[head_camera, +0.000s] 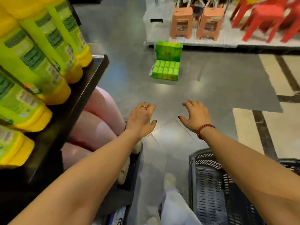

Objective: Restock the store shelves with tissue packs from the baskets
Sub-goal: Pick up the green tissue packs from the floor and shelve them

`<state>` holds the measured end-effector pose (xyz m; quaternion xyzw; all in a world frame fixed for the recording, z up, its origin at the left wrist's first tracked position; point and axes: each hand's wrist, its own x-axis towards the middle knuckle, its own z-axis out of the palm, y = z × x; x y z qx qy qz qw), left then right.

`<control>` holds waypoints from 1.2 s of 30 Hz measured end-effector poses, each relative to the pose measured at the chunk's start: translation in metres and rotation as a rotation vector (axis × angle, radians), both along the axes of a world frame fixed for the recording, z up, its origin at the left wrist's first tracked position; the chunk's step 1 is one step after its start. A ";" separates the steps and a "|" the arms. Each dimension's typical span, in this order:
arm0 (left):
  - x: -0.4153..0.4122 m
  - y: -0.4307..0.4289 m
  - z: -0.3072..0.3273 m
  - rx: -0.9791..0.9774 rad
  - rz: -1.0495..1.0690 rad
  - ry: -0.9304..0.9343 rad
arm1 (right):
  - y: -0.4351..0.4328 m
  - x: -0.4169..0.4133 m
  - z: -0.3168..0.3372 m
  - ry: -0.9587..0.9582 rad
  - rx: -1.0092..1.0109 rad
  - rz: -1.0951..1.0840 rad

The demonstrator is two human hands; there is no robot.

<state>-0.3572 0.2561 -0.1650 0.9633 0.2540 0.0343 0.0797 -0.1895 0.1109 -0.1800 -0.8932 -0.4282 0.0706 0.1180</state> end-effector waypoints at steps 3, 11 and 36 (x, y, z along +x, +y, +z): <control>0.057 0.038 -0.003 0.027 -0.030 -0.007 | 0.031 0.056 -0.004 -0.027 -0.006 -0.029; 0.213 0.145 0.005 0.023 -0.016 0.004 | 0.128 0.211 0.007 0.001 0.036 -0.068; 0.625 0.478 -0.013 -0.043 0.061 0.001 | 0.465 0.635 0.014 -0.026 0.069 0.019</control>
